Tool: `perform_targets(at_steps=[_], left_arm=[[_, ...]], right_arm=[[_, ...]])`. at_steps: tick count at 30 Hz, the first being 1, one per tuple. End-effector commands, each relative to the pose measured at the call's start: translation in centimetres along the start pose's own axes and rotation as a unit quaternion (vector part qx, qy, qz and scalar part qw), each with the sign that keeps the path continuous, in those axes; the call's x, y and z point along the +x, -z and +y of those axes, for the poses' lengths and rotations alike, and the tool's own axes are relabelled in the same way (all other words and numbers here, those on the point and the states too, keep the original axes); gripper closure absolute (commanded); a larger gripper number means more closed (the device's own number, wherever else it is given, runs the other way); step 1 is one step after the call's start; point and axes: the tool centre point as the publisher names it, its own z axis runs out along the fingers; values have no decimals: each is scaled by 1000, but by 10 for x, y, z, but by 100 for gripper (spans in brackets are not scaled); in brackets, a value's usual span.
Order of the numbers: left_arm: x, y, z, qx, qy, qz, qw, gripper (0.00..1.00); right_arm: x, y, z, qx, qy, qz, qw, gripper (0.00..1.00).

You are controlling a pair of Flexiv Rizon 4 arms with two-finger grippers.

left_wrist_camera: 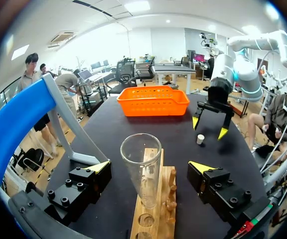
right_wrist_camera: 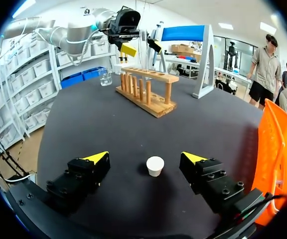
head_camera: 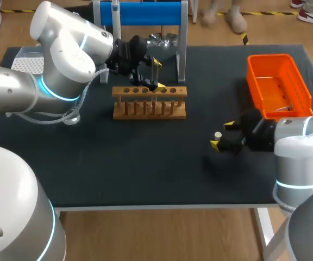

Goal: Invert the test tube, pick up the pipette, mount the tip to pipette, aspirate from beaker and dispense into the tube, eject the tip, return the pipette, and cap with the stopper.

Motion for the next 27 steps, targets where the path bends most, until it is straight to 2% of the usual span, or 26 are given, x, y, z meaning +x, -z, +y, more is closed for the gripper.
perform_targets(at_steps=[1, 7, 12, 15, 16, 17, 27], left_arm=[[-1, 0, -1, -2, 1, 3, 1000, 0], [-1, 0, -1, -2, 1, 3, 1000, 0], [-1, 0, -1, -2, 1, 3, 1000, 0], [-1, 0, -1, -2, 1, 3, 1000, 0], [-1, 0, -1, -2, 1, 3, 1000, 0], [-1, 0, -1, -2, 1, 3, 1000, 0], [-1, 0, -1, -2, 1, 3, 1000, 0]], right_arm=[[0, -7, 0, 4, -1, -2, 1000, 13], [-1, -10, -1, 7, -2, -3, 1000, 23], [-3, -11, -2, 9, -4, -5, 1000, 27], [-5, -12, -2, 10, -6, -6, 1000, 38], [-6, -13, -3, 9, -7, -7, 1000, 46], [-7, -13, -3, 9, -8, -7, 1000, 48], [-10, -14, -5, 9, -13, -9, 1000, 51]])
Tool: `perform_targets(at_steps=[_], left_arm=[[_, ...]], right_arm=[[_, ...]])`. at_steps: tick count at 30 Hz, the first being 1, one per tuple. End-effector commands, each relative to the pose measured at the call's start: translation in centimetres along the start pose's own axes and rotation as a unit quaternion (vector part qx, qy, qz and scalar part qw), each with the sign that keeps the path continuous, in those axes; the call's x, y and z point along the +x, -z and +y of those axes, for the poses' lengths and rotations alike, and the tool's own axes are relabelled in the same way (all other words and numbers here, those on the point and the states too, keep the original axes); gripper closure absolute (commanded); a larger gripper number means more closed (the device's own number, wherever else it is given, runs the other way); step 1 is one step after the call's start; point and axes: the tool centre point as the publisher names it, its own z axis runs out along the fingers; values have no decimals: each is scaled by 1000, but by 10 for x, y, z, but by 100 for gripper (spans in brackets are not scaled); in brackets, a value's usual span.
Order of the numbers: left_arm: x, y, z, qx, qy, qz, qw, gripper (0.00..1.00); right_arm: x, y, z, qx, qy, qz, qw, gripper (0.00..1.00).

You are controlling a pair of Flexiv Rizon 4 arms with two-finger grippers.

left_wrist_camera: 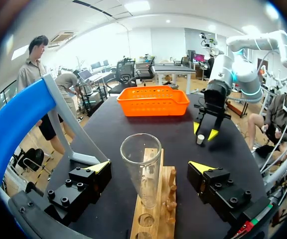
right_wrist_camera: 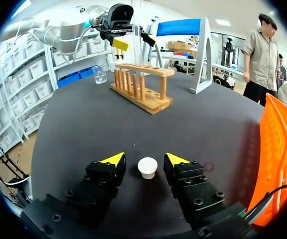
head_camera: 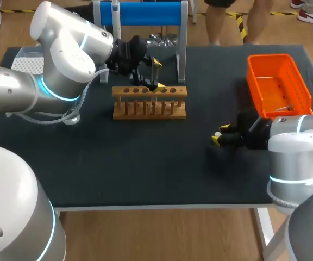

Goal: Invert the test tube, pick up the pipette, mount the tip to pipette, aspirate from beaker and dispense into the tube, eject the tip, return the pipette, and cap with the stopper.

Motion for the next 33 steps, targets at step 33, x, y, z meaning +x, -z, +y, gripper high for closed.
perform_targets(at_steps=[33], left_arm=[[-1, 0, -1, -2, 1, 3, 1000, 0]], right_arm=[[-1, -5, -3, 6, -3, 0, 1000, 58]])
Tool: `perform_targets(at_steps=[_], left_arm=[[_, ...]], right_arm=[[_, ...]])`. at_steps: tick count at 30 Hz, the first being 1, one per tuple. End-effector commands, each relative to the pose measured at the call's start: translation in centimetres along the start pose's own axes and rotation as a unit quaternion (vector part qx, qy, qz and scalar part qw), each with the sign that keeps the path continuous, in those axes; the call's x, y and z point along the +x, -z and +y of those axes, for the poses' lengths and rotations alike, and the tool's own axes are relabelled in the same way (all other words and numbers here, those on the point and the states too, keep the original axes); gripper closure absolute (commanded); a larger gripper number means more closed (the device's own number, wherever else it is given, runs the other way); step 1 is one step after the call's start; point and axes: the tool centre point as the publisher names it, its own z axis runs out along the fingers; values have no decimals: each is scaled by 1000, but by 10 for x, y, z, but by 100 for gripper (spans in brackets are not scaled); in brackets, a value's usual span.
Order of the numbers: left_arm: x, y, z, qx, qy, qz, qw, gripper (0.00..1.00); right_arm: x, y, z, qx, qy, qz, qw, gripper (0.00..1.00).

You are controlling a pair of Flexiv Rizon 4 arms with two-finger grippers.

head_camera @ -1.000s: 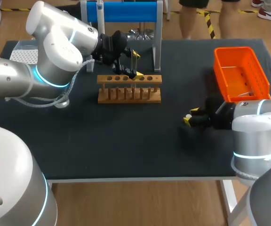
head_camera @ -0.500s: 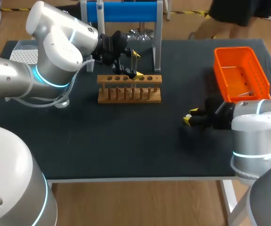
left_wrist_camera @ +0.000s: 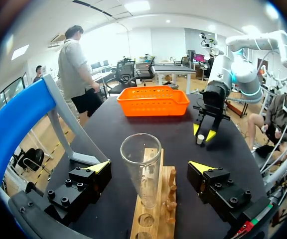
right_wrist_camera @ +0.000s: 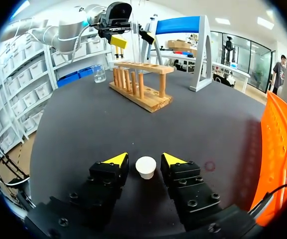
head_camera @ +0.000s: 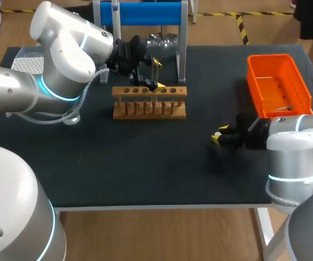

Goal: Invert the test tube, pick up the pipette, mount the tip to pipette, aspirate from beaker and dispense into the tube, eject the tip, return the pipette, and cap with the stopper.

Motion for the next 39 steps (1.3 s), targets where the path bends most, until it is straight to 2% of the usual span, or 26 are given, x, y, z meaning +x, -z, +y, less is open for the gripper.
perform_targets(at_steps=[1, 10, 12, 14, 17, 19, 20, 28, 33, 39], left_arm=[[-1, 0, -1, -2, 1, 3, 1000, 0], [-1, 0, -1, -2, 1, 3, 1000, 0], [-1, 0, -1, -2, 1, 3, 1000, 0], [-1, 0, -1, -2, 1, 3, 1000, 0], [-1, 0, -1, -2, 1, 3, 1000, 0], [-1, 0, -1, -2, 1, 3, 1000, 0], [-1, 0, -1, -2, 1, 3, 1000, 0], [-1, 0, -1, -2, 1, 3, 1000, 0], [-1, 0, -1, -2, 1, 3, 1000, 0], [-1, 0, -1, -2, 1, 3, 1000, 0]], right_arm=[[0, 0, 0, 1, 0, -1, 1000, 59], [-1, -1, -1, 1, 0, -1, 1000, 64], [-1, -1, -1, 1, 0, 0, 1000, 69], [-1, -1, -1, 2, 0, 1, 1000, 80], [-1, -1, -1, 2, -1, 1, 1000, 84], [-1, -2, -1, 4, -1, 0, 1000, 99], [-1, -2, -1, 5, -2, 0, 1000, 100], [-2, 0, 7, 1, 0, 8, 1000, 100], [-4, 8, 31, -13, 14, 39, 999, 100], [-6, 18, 73, -16, 45, 85, 995, 100]])
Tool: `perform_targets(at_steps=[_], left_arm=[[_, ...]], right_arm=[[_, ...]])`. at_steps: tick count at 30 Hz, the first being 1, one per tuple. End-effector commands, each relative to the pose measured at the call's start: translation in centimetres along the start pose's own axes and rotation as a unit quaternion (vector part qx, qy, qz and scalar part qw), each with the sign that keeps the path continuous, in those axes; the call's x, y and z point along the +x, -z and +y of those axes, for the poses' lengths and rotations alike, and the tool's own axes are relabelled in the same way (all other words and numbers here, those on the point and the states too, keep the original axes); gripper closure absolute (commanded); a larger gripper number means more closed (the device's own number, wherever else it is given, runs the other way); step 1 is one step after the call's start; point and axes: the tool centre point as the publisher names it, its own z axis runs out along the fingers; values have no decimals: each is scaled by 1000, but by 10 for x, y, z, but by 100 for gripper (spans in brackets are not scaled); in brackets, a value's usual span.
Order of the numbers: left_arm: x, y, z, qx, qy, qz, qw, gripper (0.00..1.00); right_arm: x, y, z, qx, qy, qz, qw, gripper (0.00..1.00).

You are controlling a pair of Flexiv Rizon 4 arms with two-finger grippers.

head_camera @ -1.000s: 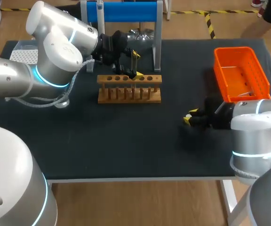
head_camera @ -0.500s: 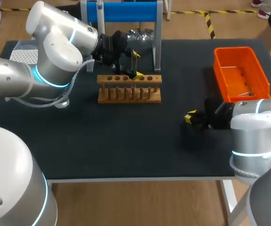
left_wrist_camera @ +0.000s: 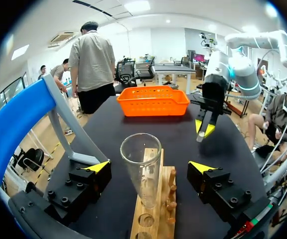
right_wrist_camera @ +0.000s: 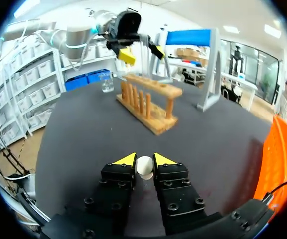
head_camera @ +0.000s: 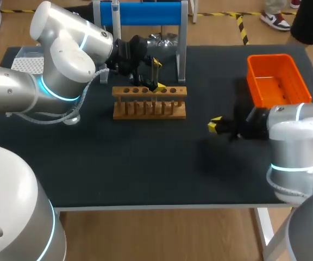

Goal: Invert the test tube, pick up the pipette, mount the tip to pipette, aspirate from beaker and dispense into the tube, eject the tip, return the pipette, and cap with the stopper.

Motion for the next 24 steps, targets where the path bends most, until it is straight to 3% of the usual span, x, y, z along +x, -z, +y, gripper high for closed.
perform_targets(at_steps=[1, 11, 18, 24], left_arm=[[-1, 0, -1, -2, 1, 3, 1000, 0], [-1, 0, -1, -2, 1, 3, 1000, 0], [-1, 0, -1, -2, 1, 3, 1000, 0], [-1, 0, -1, -2, 1, 3, 1000, 0]], right_arm=[[-14, 16, 31, 13, 8, 56, 998, 100], [-32, 24, 110, 15, 60, 107, 992, 100], [-30, 20, 160, 23, 91, 147, 985, 100], [-31, 11, 188, 34, 110, 165, 980, 100]])
